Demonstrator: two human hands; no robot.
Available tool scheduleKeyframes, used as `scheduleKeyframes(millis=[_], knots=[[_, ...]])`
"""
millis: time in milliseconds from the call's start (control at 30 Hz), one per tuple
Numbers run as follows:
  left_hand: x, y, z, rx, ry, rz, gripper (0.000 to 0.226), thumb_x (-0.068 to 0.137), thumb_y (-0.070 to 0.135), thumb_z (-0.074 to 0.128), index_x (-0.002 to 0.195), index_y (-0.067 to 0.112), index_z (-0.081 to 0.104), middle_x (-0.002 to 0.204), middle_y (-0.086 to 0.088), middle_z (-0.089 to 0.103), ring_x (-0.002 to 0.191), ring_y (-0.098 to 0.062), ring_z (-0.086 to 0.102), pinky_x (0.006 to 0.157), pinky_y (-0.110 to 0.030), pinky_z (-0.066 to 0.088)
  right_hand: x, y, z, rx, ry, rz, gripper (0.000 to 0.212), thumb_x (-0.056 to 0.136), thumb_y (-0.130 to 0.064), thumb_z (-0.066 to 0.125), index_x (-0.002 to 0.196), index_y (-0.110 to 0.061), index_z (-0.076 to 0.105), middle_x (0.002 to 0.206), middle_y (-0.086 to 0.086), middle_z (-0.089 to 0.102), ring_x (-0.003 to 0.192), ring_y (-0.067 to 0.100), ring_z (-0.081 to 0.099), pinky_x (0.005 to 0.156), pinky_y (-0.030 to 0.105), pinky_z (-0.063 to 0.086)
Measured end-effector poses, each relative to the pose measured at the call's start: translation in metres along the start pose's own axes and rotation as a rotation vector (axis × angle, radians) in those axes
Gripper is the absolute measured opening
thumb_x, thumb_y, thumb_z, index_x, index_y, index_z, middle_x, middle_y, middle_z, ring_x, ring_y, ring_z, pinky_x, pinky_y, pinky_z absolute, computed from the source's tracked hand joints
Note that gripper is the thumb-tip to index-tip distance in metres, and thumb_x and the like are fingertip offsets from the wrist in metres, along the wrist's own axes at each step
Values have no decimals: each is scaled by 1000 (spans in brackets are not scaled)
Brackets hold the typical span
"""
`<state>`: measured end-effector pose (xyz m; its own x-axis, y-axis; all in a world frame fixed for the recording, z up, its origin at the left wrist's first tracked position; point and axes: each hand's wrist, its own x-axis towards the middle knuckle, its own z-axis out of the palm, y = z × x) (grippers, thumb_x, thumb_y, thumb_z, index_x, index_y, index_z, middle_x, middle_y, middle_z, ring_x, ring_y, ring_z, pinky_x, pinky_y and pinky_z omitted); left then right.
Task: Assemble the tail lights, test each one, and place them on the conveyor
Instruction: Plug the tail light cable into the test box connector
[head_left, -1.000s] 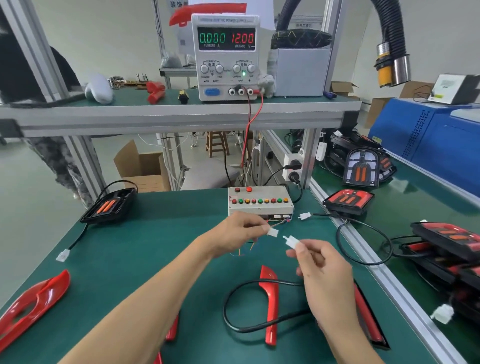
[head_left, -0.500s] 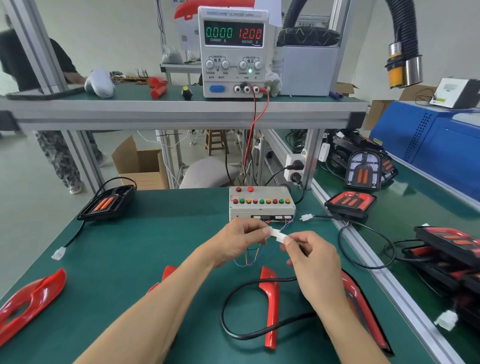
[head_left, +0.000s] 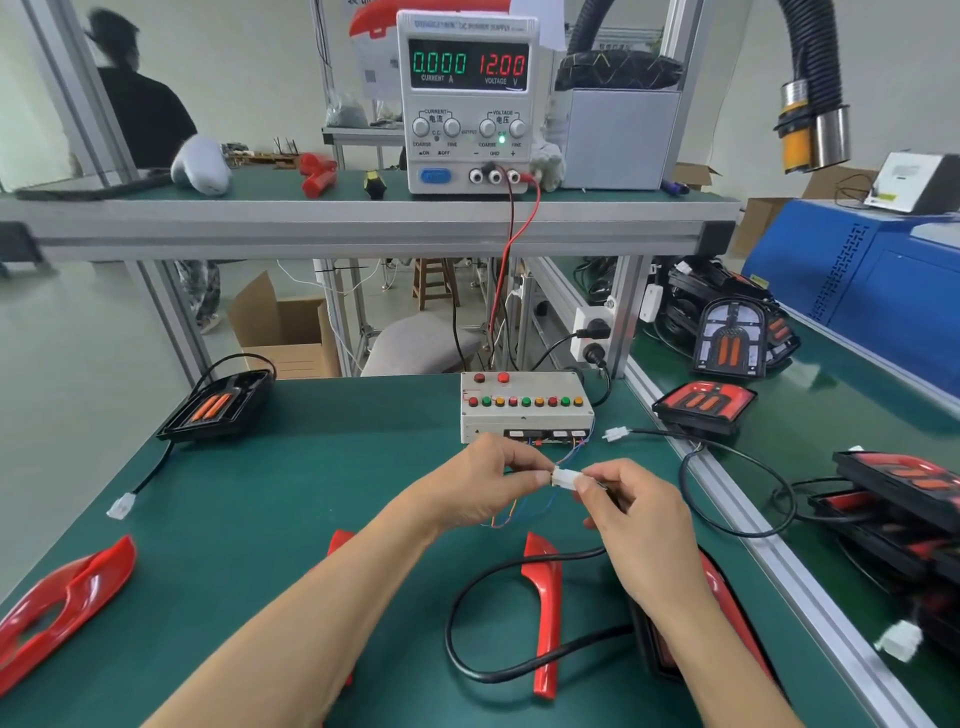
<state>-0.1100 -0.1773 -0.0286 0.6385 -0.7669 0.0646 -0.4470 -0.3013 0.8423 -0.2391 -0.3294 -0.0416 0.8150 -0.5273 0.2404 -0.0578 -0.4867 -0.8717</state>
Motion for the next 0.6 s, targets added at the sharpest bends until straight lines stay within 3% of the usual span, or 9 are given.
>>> scheduleKeyframes(millis=[67,167,300,600], knots=[[0,2,0,25,5,6,15,99,22,62,97,23,77,77,7,64,71,-2,50,71,-20,42,1,1,-1,-1,-4,-6,7,94,-22,71,91,-28,72,77,-15,74,61,5,70,67,34,56],[0,5,1,18,17,10,15,99,19,62,96,21,77,73,15,60,66,6,49,66,-11,39,1,0,-3,6,-14,-8,8,93,-20,71,91,-28,73,77,-13,75,60,4,70,67,30,56],[-3,5,2,31,4,13,17,99,17,62,92,26,75,73,14,60,67,4,49,67,-15,39,1,-1,-4,20,-62,-11,10,92,-19,71,89,-28,74,75,-11,75,64,5,72,68,31,55],[-2,3,5,8,31,59,18,98,10,62,106,9,79,67,19,57,63,7,49,63,-8,35,1,-5,-10,40,-113,-18,9,92,-23,74,86,-30,74,70,-10,76,71,4,72,71,28,53]])
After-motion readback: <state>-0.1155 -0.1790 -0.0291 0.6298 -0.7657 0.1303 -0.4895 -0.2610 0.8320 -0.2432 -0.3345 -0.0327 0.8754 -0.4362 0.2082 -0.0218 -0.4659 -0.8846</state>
